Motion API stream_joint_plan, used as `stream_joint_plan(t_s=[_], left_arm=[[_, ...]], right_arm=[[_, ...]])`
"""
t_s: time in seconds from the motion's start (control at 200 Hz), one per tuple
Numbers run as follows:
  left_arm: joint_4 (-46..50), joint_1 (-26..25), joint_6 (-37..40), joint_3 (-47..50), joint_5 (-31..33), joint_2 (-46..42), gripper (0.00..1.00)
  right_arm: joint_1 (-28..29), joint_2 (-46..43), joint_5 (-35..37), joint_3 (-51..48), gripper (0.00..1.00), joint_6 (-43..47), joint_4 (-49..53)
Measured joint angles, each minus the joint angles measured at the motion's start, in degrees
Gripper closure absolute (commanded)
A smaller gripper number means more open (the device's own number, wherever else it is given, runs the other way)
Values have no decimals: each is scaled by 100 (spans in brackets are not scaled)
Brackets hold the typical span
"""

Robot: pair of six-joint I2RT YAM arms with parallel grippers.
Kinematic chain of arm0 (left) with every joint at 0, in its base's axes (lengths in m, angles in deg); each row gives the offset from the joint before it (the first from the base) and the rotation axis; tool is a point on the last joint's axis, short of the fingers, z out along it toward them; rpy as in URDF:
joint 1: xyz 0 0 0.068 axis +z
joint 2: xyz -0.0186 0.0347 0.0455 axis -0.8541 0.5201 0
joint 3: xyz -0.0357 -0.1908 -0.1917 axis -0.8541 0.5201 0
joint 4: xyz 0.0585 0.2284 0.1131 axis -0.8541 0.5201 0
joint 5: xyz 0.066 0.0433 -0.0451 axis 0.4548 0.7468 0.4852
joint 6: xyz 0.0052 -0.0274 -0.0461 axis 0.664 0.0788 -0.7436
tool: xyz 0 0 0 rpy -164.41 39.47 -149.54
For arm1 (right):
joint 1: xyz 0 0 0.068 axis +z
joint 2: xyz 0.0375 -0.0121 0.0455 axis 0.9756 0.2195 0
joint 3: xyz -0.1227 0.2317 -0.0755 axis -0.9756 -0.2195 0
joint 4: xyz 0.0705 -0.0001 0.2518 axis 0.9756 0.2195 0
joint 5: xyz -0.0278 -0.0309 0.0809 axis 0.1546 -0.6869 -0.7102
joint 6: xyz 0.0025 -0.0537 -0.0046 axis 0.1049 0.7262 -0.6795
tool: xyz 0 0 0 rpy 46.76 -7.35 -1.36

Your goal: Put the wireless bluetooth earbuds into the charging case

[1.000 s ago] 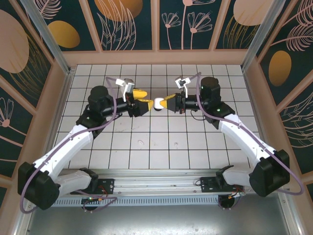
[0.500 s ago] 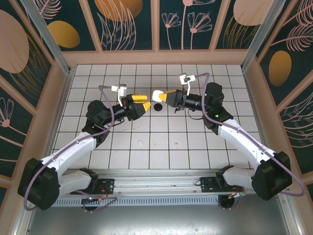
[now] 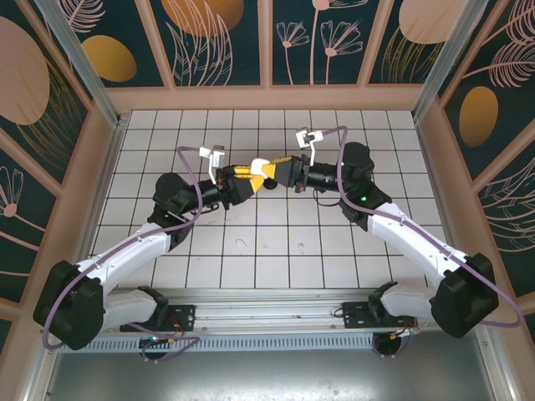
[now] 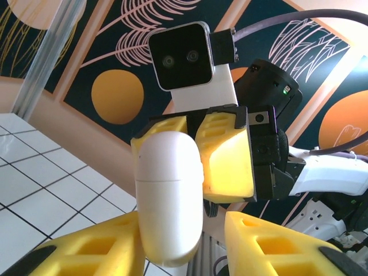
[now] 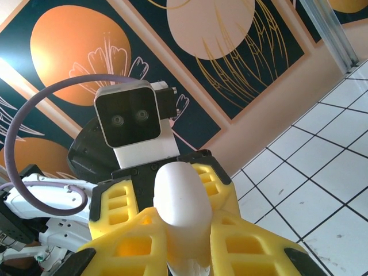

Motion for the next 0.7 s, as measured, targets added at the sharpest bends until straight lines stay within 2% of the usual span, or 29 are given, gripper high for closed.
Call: stream_joint_plan(t_s=[0.055,0.125,0.37,0.465,0.515,0.631,0.701], left_arm=[[83,-2,109,0,42,-94,50],[179,0,190,0,96,-229,50],[503,26,457,0,177,-337,80],[540,39,463,-2,195,-337,86],[551,44,483,-2,210,-350,87],[658,31,686,-2,243,-413,89],[752,31,911,-2,225,-448,97]], right_arm=[[17,0,0,2,84,2,0],[48,0,0,2,84,0,0],[155,0,-7,7,84,17,-2],[153,0,-2,11,84,55,2],[153,0,0,26,80,98,26],[184,0,42,107,64,177,199],[212,4,144,164,58,212,345]])
